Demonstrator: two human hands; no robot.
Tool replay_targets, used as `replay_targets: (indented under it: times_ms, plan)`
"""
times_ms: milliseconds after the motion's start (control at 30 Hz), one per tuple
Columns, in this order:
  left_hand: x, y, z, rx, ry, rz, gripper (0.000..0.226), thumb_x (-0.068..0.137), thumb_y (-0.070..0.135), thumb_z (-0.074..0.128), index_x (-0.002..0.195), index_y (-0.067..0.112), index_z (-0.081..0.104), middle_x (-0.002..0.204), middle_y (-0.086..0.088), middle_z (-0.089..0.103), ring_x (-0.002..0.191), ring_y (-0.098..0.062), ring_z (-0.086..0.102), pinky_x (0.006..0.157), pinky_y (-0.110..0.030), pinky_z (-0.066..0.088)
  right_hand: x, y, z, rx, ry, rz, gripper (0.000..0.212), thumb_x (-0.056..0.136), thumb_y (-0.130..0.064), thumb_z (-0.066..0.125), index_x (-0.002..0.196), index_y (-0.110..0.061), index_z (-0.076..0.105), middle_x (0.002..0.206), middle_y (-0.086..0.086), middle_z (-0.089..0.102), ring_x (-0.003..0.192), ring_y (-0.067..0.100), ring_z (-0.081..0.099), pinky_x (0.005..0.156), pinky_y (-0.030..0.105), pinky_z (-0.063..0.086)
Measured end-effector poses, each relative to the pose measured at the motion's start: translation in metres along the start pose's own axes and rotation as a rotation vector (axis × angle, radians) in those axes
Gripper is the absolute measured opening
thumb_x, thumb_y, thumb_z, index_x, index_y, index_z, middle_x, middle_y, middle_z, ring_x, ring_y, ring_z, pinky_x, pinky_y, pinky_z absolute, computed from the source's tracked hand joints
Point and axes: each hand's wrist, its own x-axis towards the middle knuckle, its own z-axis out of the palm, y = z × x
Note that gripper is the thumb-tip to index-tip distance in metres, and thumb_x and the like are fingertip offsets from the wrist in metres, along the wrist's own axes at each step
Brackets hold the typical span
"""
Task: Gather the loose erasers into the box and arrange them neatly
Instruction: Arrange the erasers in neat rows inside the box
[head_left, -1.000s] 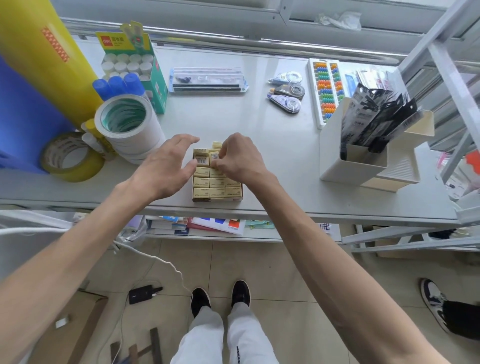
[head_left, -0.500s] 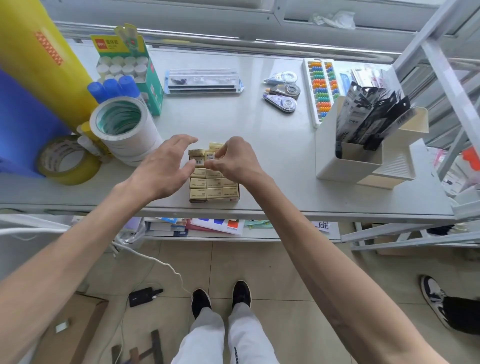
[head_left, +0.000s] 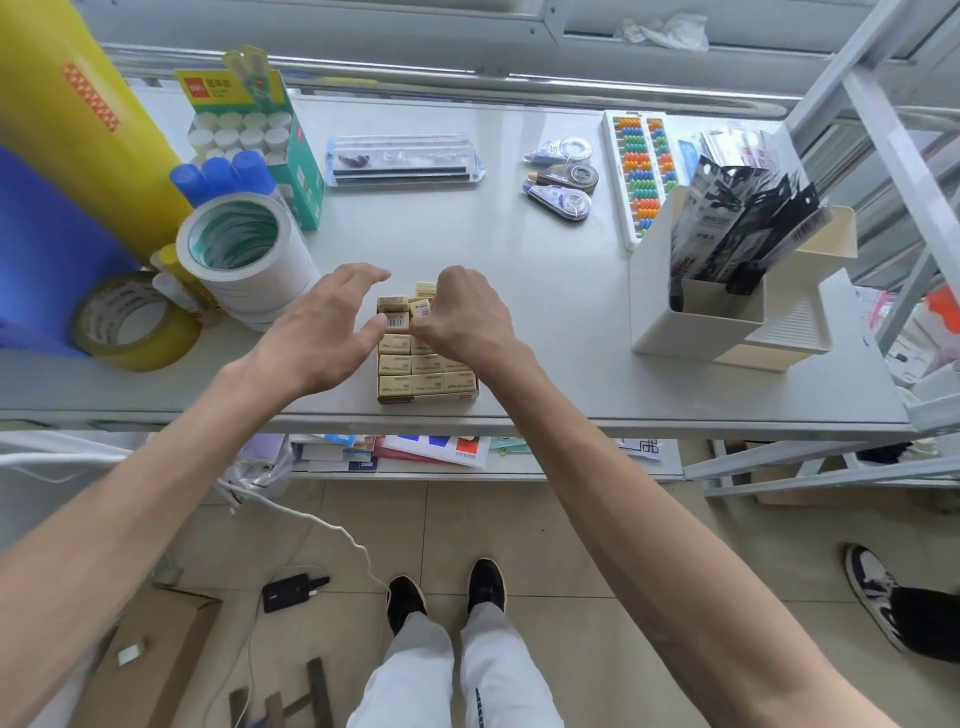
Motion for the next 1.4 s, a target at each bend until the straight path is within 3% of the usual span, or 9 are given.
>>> replay_targets:
  times_ms: [167,333,500,633,733,833,933,1067,1400]
  plan:
    - [-0.001,-0.002,-0.003,-0.009,0.005,-0.008,0.051,0.098,0.028,0.051,0.146,0.023,0.035,0.152,0.004,0.035,0.137,-0.016,0.036,0.109,-0.039,0.031,-0.004,-0.002,0.005,-0.036,-0.016,-0.031,0.036,0.084,-0.027,0.067,0.066,-0.017,0.038,0.095,0.008,0.045,0.072,0.028,0.051,0.062,0.032,0.038]
    - [-0.002,-0.005,-0.002,-0.014,0.007,-0.017,0.050,0.097,0.028,0.051,0.145,0.024,0.036,0.152,0.005,0.035,0.137,-0.016,0.036,0.109,-0.041,0.033,0.002,-0.002,0.006,0.015,0.011,0.018,0.035,0.082,-0.015,0.064,0.061,-0.018,0.037,0.081,0.006,0.049,0.066,0.027,0.047,0.050,0.029,0.027]
    - [-0.003,-0.006,0.001,-0.014,-0.001,-0.014,0.051,0.097,0.028,0.051,0.145,0.022,0.036,0.152,0.003,0.036,0.138,-0.019,0.036,0.110,-0.042,0.032,-0.004,-0.001,0.000,0.057,0.043,0.018,0.034,0.078,-0.009,0.058,0.055,-0.014,0.035,0.057,0.003,0.036,0.053,0.025,0.033,0.044,0.029,0.024]
    - [-0.001,-0.007,0.003,-0.013,-0.004,-0.010,0.050,0.097,0.029,0.051,0.145,0.023,0.036,0.152,0.002,0.037,0.138,-0.020,0.037,0.111,-0.044,0.033,-0.009,0.004,-0.003,0.244,0.104,-0.054,0.029,0.084,-0.021,0.066,0.071,0.005,0.069,0.068,0.017,0.068,0.063,0.037,0.060,0.056,0.043,0.054]
    - [-0.001,-0.008,0.004,-0.006,-0.007,-0.009,0.050,0.097,0.030,0.051,0.145,0.022,0.036,0.152,0.001,0.037,0.138,-0.021,0.037,0.111,-0.045,0.033,-0.010,0.007,-0.013,0.420,0.123,-0.070,0.025,0.089,-0.022,0.066,0.086,0.002,0.074,0.084,0.014,0.075,0.076,0.028,0.070,0.073,0.043,0.059]
    - [0.000,-0.010,0.005,-0.021,0.000,-0.004,0.050,0.097,0.030,0.051,0.144,0.023,0.037,0.152,0.002,0.037,0.137,-0.020,0.036,0.111,-0.044,0.033,-0.007,0.012,-0.022,0.441,0.125,-0.049,0.021,0.092,-0.019,0.059,0.091,-0.004,0.074,0.078,0.005,0.069,0.067,0.017,0.062,0.060,0.027,0.052]
    - [-0.001,-0.012,0.005,-0.024,0.000,-0.003,0.049,0.097,0.030,0.051,0.144,0.023,0.037,0.151,0.003,0.038,0.137,-0.019,0.036,0.112,-0.043,0.031,-0.003,0.018,-0.024,0.400,0.082,-0.048,0.029,0.092,-0.018,0.051,0.080,0.001,0.069,0.067,0.006,0.060,0.057,0.016,0.051,0.054,0.026,0.041]
    - [-0.001,-0.011,0.007,-0.015,0.002,0.007,0.049,0.097,0.028,0.051,0.144,0.022,0.038,0.151,0.002,0.039,0.137,-0.019,0.037,0.113,-0.041,0.030,-0.001,0.024,-0.025,0.520,-0.014,-0.046,0.020,0.099,-0.023,0.055,0.100,-0.005,0.065,0.078,0.007,0.071,0.052,0.005,0.058,0.049,0.014,0.044]
    - [0.000,-0.016,0.007,-0.034,-0.009,0.010,0.050,0.097,0.029,0.052,0.145,0.021,0.037,0.151,0.001,0.038,0.138,-0.019,0.036,0.114,-0.040,0.029,0.005,0.030,-0.022,0.455,0.009,-0.111,0.019,0.098,-0.021,0.056,0.095,-0.009,0.070,0.082,0.003,0.077,0.062,0.008,0.056,0.055,0.019,0.042]
